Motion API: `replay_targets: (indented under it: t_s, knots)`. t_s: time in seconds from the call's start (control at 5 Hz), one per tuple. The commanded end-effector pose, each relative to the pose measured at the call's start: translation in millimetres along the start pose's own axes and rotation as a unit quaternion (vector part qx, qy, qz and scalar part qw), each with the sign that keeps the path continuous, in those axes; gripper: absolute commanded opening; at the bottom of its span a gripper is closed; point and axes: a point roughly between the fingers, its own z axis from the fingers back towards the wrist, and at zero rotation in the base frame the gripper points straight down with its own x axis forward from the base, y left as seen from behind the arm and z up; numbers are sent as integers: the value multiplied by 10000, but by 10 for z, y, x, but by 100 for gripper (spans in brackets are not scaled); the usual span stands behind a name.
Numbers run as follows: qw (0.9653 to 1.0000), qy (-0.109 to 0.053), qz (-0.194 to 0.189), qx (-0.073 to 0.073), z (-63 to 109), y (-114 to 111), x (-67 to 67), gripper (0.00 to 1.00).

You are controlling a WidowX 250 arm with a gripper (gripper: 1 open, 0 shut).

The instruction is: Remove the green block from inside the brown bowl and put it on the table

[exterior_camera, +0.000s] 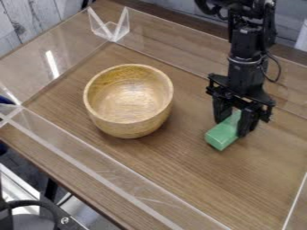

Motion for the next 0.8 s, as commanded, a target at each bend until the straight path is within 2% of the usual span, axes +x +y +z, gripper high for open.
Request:
replay_targets:
  t_s: [0.0,0.6]
  knots:
    - [9995,-306,12,9,161,17,110,0]
    - [9994,-327,58,-8,162,39,116,0]
